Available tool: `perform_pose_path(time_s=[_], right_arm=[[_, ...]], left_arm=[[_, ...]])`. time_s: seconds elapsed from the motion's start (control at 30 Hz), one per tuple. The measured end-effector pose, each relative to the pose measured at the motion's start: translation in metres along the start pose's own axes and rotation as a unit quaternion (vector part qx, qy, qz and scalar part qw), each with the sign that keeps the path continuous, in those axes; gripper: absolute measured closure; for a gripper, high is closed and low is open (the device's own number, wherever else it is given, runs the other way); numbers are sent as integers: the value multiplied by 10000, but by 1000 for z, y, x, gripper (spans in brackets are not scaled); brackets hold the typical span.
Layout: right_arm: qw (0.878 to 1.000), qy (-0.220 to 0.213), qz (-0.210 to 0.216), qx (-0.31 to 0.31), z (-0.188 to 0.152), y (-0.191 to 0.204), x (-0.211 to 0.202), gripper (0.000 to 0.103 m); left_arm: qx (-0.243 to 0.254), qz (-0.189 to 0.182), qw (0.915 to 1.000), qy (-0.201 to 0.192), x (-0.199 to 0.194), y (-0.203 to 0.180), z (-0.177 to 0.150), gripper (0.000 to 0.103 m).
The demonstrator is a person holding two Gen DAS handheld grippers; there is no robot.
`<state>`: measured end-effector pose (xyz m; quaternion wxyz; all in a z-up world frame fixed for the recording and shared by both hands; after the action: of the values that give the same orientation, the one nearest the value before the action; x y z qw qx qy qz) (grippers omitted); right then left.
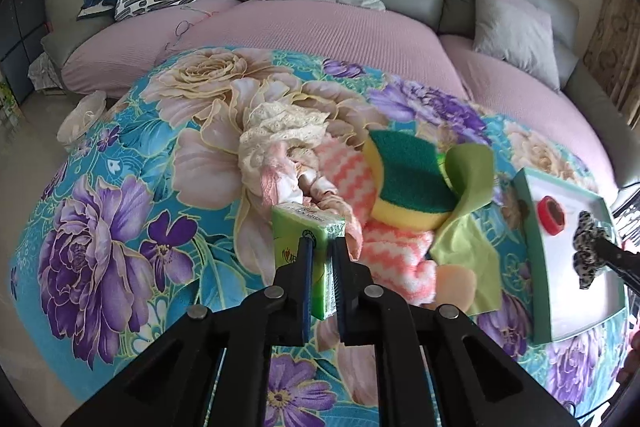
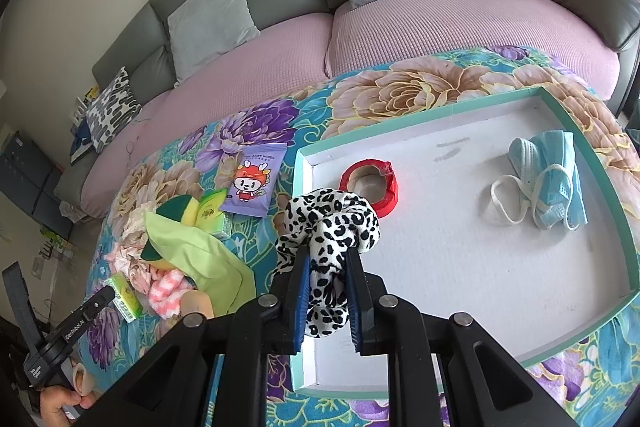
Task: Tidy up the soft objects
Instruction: 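Carry the green tissue pack toward the tray with the left tool while the right tool holds the scrunchie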
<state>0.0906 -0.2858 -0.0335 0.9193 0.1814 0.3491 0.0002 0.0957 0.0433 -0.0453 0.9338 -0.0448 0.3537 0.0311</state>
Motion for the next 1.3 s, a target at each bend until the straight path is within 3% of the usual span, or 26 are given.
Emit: perform_pose_path(time_s=[0.23, 0.47, 0.57, 0.63, 0.67, 0.7, 0.83, 0.93, 1.1, 1.3], right_arm=[[9998, -172, 13, -55, 5, 2, -13, 85], [9998, -214, -18, 6, 7, -3, -19, 85], [9998, -178, 0, 1, 6, -3, -17, 85], [9999, -166, 16, -22, 5, -1, -16, 85], [9999, -160, 21, -31, 5, -1, -16, 85], [9999, -147, 18, -46, 4, 0, -16, 85], [9998, -152, 19, -87, 4, 1, -18, 85], [9998, -151, 1, -85, 3, -1, -19, 85], [9999, -146, -14, -67, 2, -2, -19, 85], [9999, -112, 10, -81, 1, -2, -18, 85]], left_arm=[[57, -311, 9984, -478, -34, -12, 17, 103], [177, -486, 9959, -741, -51, -23, 27, 103], [138, -357, 9980, -494, -38, -16, 17, 100], [29, -212, 9994, -269, -27, -6, 8, 86], [-11, -186, 9998, -112, -22, -3, 2, 68], [-116, -164, 9998, 59, -16, 1, -4, 58], [-666, -415, 9956, 513, 3, 9, -22, 55], [-577, -327, 9953, 699, 11, 3, -29, 50], [-909, -557, 9880, 1120, 29, -5, -44, 44], [-1072, -504, 9846, 1282, 43, -7, -49, 43]])
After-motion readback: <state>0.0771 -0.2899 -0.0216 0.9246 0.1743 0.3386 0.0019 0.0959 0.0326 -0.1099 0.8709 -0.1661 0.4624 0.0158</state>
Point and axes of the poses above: each gripper's, at about its wrist camera, not at the fingertips, and x roughly the way its jaws point, y to its left, z to its top, the point moved 4 cm from there along x, roughly the way its jaws point, and after that the axes turned 13 degrees about -y, right-handed, at the moved point
